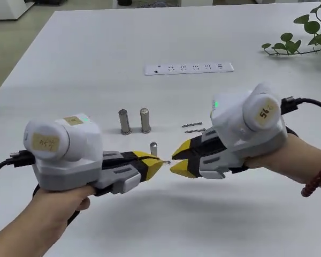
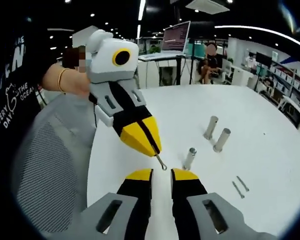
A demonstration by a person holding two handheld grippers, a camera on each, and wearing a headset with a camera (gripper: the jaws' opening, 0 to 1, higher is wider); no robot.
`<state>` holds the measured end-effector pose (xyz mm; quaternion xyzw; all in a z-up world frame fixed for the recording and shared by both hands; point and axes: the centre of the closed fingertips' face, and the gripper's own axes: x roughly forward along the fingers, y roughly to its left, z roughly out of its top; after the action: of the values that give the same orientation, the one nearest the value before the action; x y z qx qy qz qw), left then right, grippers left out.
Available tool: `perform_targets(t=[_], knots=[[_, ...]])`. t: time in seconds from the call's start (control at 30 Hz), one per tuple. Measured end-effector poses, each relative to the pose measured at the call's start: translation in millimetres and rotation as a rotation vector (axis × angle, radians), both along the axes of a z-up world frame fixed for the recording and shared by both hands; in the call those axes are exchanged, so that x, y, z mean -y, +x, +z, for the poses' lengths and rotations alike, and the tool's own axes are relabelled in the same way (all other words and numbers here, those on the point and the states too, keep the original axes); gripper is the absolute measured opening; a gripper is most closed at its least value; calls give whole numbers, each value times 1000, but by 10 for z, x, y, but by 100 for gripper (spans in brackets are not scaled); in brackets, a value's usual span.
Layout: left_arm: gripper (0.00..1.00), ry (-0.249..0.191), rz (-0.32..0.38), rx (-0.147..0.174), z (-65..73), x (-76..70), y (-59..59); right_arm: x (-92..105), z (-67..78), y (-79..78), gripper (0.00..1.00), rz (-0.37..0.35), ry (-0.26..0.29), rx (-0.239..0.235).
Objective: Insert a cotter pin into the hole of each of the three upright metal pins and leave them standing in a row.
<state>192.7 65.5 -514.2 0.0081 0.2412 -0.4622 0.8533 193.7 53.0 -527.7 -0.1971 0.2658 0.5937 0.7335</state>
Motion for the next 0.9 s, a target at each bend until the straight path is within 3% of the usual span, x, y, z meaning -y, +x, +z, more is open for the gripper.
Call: perform_targets(t=[0.2, 0.3, 0.63, 0.9], knots=[[0, 45, -78, 69, 5, 29, -42, 18, -28, -61, 11, 1, 24, -82], [0, 48, -112, 83, 12, 55, -79, 38, -45, -68, 12, 6, 30, -103], [0, 65, -203, 109, 24, 103, -175, 11, -84, -244, 11, 60, 32, -154], [0, 53, -263, 117, 56, 178, -258, -23, -86, -334, 7, 112, 26, -156]])
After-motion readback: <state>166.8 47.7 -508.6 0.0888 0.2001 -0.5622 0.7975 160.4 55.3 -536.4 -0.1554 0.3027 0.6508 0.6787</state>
